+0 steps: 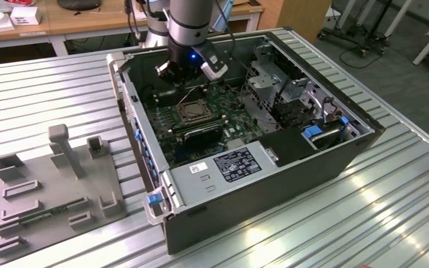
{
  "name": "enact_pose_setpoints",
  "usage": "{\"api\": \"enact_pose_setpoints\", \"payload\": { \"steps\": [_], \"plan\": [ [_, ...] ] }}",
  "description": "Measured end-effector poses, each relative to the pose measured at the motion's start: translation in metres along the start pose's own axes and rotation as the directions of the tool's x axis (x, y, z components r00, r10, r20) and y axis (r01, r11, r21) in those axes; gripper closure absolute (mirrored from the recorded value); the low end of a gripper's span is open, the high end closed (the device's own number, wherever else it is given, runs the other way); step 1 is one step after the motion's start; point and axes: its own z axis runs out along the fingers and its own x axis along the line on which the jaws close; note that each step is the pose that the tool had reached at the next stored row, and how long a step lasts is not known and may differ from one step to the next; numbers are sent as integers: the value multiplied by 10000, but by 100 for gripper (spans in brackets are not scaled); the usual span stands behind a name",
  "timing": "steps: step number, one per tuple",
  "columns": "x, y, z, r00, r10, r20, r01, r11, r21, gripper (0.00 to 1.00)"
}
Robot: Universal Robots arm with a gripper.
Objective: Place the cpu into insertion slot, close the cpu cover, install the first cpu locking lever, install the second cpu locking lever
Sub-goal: 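Install the first cpu locking lever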
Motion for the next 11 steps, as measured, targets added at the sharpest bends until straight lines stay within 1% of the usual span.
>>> {"api": "enact_pose_setpoints", "payload": {
  "steps": [3,7,11],
  "plan": [
    [-8,-3,16,10000,2,0,-2,10000,20,89],
    [-27,-10,50,10000,0,0,0,10000,21,89],
    [-40,-12,59,10000,-20,-6,20,10000,24,89]
  ]
}}
